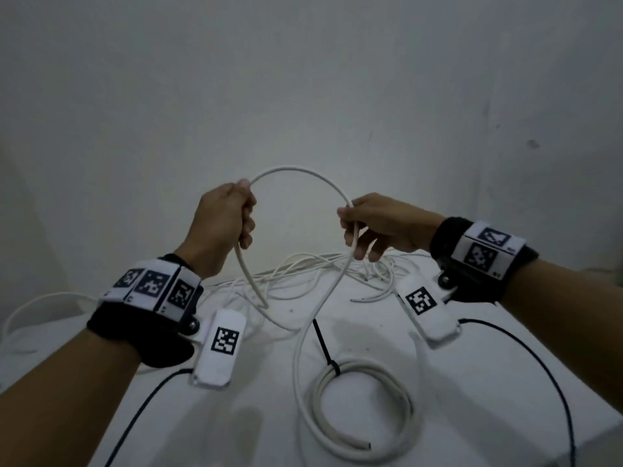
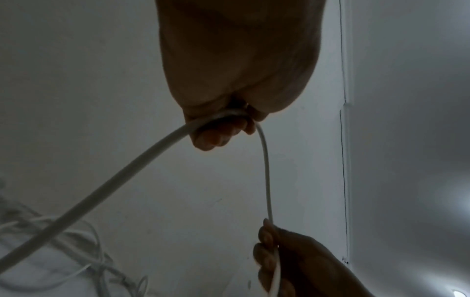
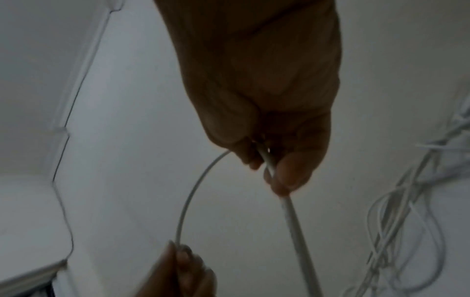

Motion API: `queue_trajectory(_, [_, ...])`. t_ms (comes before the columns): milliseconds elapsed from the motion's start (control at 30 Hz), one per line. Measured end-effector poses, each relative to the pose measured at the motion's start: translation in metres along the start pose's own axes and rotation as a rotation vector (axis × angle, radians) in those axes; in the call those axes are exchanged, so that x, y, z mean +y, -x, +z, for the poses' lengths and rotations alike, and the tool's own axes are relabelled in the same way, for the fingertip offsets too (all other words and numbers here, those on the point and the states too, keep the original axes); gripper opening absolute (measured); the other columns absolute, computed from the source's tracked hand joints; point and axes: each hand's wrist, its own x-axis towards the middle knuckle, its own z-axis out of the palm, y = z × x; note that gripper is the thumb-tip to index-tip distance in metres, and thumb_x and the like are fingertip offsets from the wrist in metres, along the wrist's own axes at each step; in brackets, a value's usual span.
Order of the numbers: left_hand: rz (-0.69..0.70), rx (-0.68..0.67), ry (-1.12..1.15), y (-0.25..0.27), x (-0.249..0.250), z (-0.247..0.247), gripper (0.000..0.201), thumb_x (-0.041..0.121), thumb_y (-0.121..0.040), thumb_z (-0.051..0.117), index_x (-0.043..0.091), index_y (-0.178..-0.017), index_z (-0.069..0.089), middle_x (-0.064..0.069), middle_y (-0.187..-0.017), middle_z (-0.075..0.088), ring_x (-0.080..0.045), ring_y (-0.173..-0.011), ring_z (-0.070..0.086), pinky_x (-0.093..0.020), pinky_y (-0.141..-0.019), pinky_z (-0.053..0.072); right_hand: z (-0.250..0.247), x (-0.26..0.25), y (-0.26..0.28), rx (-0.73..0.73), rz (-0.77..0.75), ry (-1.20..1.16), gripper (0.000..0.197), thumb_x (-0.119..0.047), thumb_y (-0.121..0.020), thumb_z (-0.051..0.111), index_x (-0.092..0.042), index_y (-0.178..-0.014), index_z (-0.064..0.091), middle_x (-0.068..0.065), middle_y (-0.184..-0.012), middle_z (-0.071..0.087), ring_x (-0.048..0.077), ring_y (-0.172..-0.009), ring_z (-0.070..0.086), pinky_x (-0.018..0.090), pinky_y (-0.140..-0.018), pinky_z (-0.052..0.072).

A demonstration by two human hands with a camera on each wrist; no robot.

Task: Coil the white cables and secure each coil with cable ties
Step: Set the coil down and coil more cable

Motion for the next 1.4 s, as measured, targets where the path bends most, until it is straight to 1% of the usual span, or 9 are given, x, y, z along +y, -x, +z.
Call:
queue_trajectory(267, [-0.005,-0.448,-0.045,0.098,-0.032,-0.011,0.044,0.03,-0.07,0.084,0.01,-0.091,0.05,0.002,-0.071,0.057,-0.008,-0.064,0.054,-0.02,-0.059,0.047,0.03,-0.006,0.02,0.148,0.196,-0.449,0.031,-0.017,-0.1,0.042,-0.007,-0.071,0.045,0.014,-0.075,0.049,0.022,-0.052,0.055,0.028,-0.041,0.054])
queue_trajectory(433, [0.198,-0.088,-0.54,0.11,-0.051,-0.016,0.042,0.037,-0.072,0.08,0.019,-0.082,0.044,0.004,-0.08,0.048,-0.009,-0.067,0.044,-0.011,-0.06,0.037,0.042,-0.014,0.029,0.052,0.227,-0.633,0.035,-0.017,-0.101,0.04,-0.006,-0.067,0.044,0.012,-0.069,0.046,0.017,-0.037,0.056,0.026,-0.038,0.052])
queue_trajectory(567, [-0.019,-0.064,-0.304,0.107,-0.065,-0.014,0.031,0.028,-0.092,0.062,0.012,-0.074,0.042,-0.003,-0.063,0.051,-0.019,-0.056,0.047,-0.023,-0.051,0.04,0.056,-0.021,0.043,-0.003,0.17,-0.716,0.026,-0.024,-0.098,0.048,-0.002,-0.086,0.049,0.018,-0.078,0.053,0.022,-0.049,0.064,0.031,-0.047,0.057])
queue_trajectory(700, [-0.115,0.11,-0.253,0.095,-0.074,-0.018,0.036,0.032,-0.092,0.062,0.018,-0.071,0.036,-0.002,-0.068,0.041,-0.019,-0.063,0.042,-0.034,-0.06,0.034,0.076,0.001,0.071,0.089,0.043,-0.109,0.052,-0.044,-0.089,0.058,-0.008,-0.123,0.042,0.012,-0.098,0.057,0.022,-0.081,0.063,0.032,-0.057,0.055])
queue_trajectory(900, [-0.25,0.211,-0.098,0.083,-0.075,-0.024,0.031,0.027,-0.089,0.062,0.021,-0.077,0.034,-0.001,-0.068,0.038,-0.02,-0.063,0.037,-0.031,-0.052,0.028,0.127,0.05,0.12,0.067,-0.172,0.476,0.024,-0.048,-0.089,0.055,-0.025,-0.093,0.054,-0.004,-0.08,0.061,0.01,-0.073,0.057,0.028,-0.072,0.048])
queue_trajectory(1033, [-0.304,0.207,0.011,0.091,-0.066,-0.016,0.028,0.016,-0.095,0.056,0.018,-0.081,0.032,-0.001,-0.062,0.034,-0.014,-0.045,0.03,-0.026,-0.045,0.026,0.154,0.05,0.132,-0.194,0.117,-0.084,0.035,-0.047,-0.094,0.048,-0.014,-0.104,0.048,0.009,-0.072,0.065,0.018,-0.057,0.06,0.027,-0.046,0.048])
queue_trajectory(1133, [-0.297,0.2,0.068,0.101,-0.061,-0.014,0.029,0.012,-0.097,0.052,0.018,-0.08,0.029,-0.002,-0.062,0.033,-0.013,-0.044,0.03,-0.027,-0.046,0.026,0.166,0.054,0.117,-0.349,0.386,-0.571,0.034,-0.043,-0.098,0.043,-0.012,-0.113,0.042,0.021,-0.091,0.064,0.03,-0.072,0.068,0.035,-0.054,0.057])
queue_trajectory(1267, [-0.287,0.2,0.094,0.111,-0.059,-0.021,0.031,0.021,-0.095,0.058,0.018,-0.082,0.03,-0.005,-0.07,0.037,-0.015,-0.053,0.035,-0.028,-0.05,0.032,0.176,0.059,0.089,0.078,0.351,-0.909,0.01,-0.006,-0.097,0.042,-0.006,-0.097,0.052,0.016,-0.08,0.059,0.026,-0.071,0.062,0.034,-0.063,0.052])
queue_trajectory(1400, [-0.312,0.231,0.102,0.111,-0.054,-0.045,0.035,0.041,-0.095,0.055,0.018,-0.076,0.036,0.0,-0.061,0.038,-0.015,-0.053,0.039,-0.027,-0.047,0.034,0.138,0.062,0.063,0.528,0.156,-1.012,0.026,0.015,-0.088,0.044,-0.01,-0.095,0.045,0.013,-0.075,0.05,0.02,-0.059,0.05,0.032,-0.058,0.05])
